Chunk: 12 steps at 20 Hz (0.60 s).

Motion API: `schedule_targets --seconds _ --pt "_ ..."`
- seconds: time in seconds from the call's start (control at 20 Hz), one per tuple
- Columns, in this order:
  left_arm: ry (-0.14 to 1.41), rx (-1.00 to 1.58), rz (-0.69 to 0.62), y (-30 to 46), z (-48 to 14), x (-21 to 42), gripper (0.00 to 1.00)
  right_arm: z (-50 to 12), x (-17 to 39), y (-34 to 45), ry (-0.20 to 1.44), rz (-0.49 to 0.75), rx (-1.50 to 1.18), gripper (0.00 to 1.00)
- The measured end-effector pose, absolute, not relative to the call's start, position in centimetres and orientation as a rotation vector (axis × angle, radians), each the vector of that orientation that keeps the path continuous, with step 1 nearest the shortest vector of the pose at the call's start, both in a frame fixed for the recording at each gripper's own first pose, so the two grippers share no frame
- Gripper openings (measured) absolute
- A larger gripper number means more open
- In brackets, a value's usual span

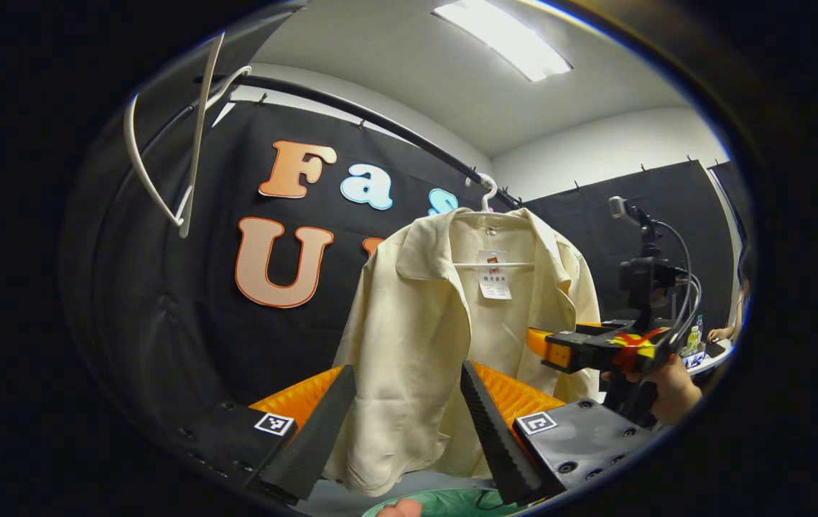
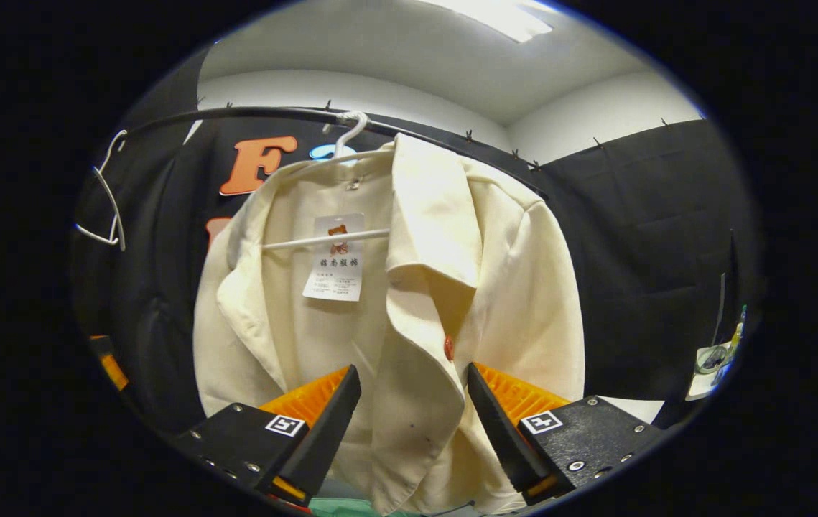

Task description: Grasp the clothes on the hanger with both hands and then place them into the laundry hamper below.

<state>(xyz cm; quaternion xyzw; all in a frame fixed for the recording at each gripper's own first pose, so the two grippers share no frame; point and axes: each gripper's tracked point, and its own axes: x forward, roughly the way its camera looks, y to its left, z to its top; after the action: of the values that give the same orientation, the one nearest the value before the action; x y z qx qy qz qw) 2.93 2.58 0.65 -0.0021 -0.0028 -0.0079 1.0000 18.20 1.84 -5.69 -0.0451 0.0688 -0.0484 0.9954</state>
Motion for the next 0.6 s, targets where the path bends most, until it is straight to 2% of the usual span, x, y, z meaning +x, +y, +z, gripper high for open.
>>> schedule_targets --seconds 0.05,0.15,0.2,0.25,0.3,0.35,0.4,0.45,0.55,0.6 --pt "-0.01 0.001 -0.013 2.7 0.7 3.0 1.0 -6.3 18.9 1.5 0.151 -0.128 -0.099 0.94" --pt "-0.019 0.013 -0.012 2.9 0.9 3.1 1.0 -7.6 20.2 1.3 0.182 -0.152 -0.104 0.93" --pt "-0.025 0.02 -0.017 2.8 0.9 3.1 0.96 -8.0 20.6 1.0 0.187 -0.151 -0.097 0.93" --pt "-0.031 0.027 -0.022 2.7 0.8 3.3 1.0 -8.1 20.6 0.8 0.183 -0.149 -0.084 0.83" --pt "-0.035 0.03 -0.029 2.5 0.8 3.5 0.96 -8.0 20.3 0.3 0.176 -0.15 -0.062 0.74" --pt "-0.038 0.028 -0.04 2.0 0.7 3.7 0.96 -7.9 19.9 -0.1 0.171 -0.146 -0.046 0.53" --pt "-0.038 0.023 -0.055 1.4 0.6 4.0 0.96 -7.7 19.6 -0.4 0.167 -0.132 -0.038 0.42" --pt "-0.036 0.016 -0.071 0.7 0.4 4.4 0.93 -7.4 19.1 -0.7 0.161 -0.118 -0.033 0.2" --pt "-0.034 0.013 -0.104 -0.4 0.2 5.6 0.96 -7.0 18.3 -0.8 0.162 -0.084 -0.049 0.09" --pt "-0.038 0.013 -0.119 -1.2 0.2 6.3 0.96 -6.5 17.8 -0.8 0.157 -0.069 -0.057 0.07"
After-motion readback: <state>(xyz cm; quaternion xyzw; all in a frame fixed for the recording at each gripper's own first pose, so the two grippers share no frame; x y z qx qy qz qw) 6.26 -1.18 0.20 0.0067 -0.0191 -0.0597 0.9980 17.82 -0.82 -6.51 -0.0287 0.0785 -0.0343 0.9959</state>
